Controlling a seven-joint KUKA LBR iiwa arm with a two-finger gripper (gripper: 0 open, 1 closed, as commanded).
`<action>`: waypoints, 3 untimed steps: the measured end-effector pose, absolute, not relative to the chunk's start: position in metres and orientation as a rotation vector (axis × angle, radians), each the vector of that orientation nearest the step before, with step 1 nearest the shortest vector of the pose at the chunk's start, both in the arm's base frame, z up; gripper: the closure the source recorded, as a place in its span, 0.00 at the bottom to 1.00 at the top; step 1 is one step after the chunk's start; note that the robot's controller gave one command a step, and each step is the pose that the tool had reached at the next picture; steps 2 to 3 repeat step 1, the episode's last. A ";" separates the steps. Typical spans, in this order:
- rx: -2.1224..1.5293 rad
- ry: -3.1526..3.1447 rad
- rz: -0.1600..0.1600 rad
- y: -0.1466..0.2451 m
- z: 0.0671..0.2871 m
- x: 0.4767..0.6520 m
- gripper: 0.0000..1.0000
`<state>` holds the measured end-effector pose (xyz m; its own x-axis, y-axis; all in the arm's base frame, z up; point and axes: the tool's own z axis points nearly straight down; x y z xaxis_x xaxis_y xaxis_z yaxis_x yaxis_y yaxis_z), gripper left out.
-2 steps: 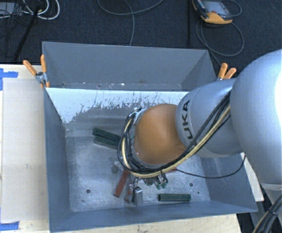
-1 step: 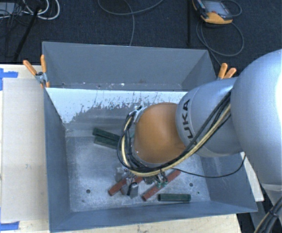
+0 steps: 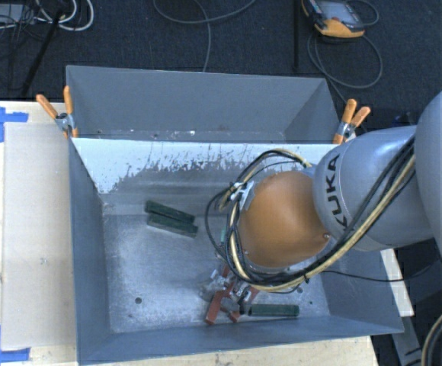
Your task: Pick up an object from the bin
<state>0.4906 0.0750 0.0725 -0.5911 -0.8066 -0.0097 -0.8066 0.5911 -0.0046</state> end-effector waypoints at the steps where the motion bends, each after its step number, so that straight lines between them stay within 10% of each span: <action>1: -1.563 2.717 -0.003 0.066 0.200 0.498 1.00; 3: -1.563 2.717 -0.003 0.066 0.200 0.498 1.00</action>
Offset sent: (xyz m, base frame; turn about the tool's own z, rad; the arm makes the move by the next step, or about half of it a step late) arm 0.0059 -0.0091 0.1244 -0.1083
